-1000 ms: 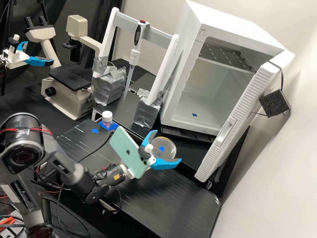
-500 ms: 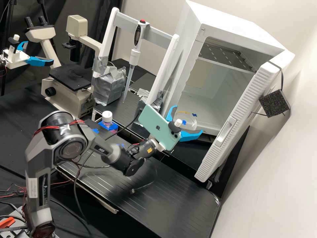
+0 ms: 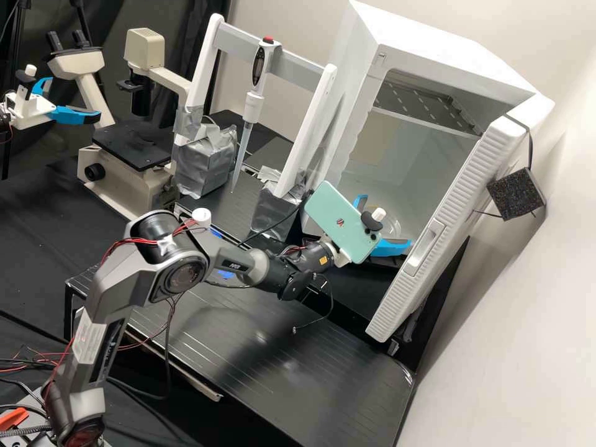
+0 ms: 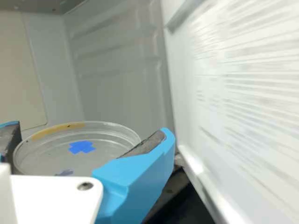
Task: Move the petri dish to the incubator
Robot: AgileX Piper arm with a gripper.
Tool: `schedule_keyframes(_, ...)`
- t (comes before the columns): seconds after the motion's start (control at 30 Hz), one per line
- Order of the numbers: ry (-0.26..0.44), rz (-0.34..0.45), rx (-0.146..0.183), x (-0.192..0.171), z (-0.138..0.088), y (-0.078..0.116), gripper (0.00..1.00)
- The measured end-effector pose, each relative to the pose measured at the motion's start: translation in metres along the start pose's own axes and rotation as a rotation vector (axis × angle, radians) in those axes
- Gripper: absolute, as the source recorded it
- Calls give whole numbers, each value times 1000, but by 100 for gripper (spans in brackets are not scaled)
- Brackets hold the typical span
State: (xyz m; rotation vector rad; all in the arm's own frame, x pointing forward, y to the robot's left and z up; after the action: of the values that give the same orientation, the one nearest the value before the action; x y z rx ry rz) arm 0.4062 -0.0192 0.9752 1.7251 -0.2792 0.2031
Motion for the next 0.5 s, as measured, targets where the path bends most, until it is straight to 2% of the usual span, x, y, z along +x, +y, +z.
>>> schedule_keyframes(0.23,16,-83,-49,33,-9,-16,0)
schedule_keyframes(0.37,14,-117,-49,50,-6,-23,0)
schedule_keyframes(0.5,-1,-140,-35,60,0,-28,0)
